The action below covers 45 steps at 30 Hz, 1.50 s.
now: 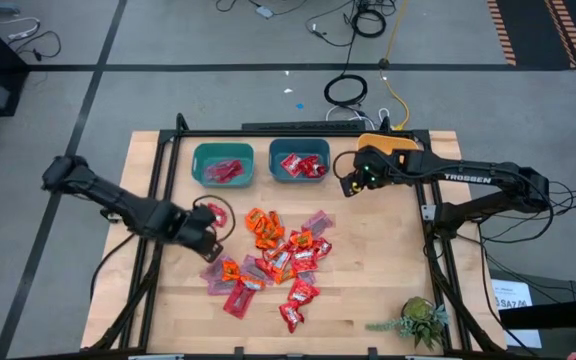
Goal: Sort candy
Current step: Put the red chocolate into the green bin
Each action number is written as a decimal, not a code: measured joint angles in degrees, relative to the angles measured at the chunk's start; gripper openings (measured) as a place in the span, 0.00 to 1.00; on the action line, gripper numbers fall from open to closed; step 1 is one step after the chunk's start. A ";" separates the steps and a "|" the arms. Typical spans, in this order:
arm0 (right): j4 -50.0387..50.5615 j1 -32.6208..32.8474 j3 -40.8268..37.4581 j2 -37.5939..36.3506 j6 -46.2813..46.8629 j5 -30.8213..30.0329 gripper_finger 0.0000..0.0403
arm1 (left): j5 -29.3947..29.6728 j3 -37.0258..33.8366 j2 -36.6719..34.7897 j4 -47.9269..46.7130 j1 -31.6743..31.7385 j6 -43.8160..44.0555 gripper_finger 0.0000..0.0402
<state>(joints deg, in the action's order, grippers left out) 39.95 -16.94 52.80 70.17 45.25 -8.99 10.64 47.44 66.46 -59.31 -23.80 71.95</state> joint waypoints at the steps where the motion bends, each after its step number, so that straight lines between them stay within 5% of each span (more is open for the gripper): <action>1: 0.00 0.18 0.00 0.00 0.00 0.00 0.49 | 1.40 0.00 0.00 0.53 -1.19 0.72 0.29; 18: -2.08 0.58 -0.02 0.00 0.20 0.35 0.49 | 5.04 -0.02 0.00 5.74 -3.17 1.13 0.30; 29: -2.06 0.58 -0.02 0.00 1.84 0.33 0.49 | 6.35 -0.07 0.00 2.89 -3.19 1.17 0.48; 45: -2.02 4.94 -0.01 0.00 9.41 0.02 0.49 | 2.83 -1.64 0.00 3.39 -3.34 0.80 0.49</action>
<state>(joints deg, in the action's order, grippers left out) 37.93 -12.00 52.78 70.17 54.66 -8.98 13.47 45.80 66.46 -55.92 -27.14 72.75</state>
